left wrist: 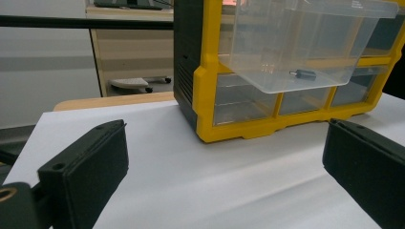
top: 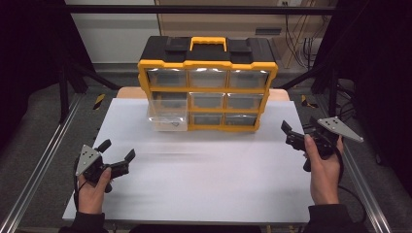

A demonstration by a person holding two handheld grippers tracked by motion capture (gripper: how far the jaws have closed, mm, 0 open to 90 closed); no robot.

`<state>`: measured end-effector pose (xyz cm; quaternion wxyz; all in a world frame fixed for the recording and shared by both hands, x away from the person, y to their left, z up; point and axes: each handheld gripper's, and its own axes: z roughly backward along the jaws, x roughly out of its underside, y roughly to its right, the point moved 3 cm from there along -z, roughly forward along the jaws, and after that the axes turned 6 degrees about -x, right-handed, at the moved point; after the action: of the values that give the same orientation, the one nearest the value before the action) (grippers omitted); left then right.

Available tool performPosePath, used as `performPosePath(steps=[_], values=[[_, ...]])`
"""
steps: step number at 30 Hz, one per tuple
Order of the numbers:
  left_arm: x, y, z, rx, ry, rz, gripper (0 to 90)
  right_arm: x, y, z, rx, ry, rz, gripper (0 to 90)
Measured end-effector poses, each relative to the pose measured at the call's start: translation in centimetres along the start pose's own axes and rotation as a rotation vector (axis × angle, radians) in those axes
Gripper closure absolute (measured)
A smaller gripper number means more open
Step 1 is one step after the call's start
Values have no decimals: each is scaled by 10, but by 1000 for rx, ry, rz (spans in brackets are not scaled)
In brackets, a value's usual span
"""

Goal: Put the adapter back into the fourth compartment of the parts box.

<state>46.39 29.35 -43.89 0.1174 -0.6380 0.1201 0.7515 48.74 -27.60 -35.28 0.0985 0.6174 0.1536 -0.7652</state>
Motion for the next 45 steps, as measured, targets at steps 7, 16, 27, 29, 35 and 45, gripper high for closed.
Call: performPosePath(steps=[7, 16, 27, 29, 35, 45], values=[[2, -2, 2, 1, 3, 5, 9, 14, -2, 4, 0, 8, 7, 32], [2, -3, 3, 1, 7, 7, 10, 31, -6, 3, -7, 22, 26, 33], [4, -3, 3, 3, 6, 4, 8, 57, -10, 5, -21, 22, 29, 29], [4, -3, 3, 2, 7, 5, 8, 62, -11, 5, -26, 21, 30, 29], [0, -1, 3, 7, 5, -3, 8, 75, -14, 6, -49, 6, 30, 29], [-5, 3, 3, 15, 9, -10, 9, 93, -21, 9, -57, 15, 41, 30]])
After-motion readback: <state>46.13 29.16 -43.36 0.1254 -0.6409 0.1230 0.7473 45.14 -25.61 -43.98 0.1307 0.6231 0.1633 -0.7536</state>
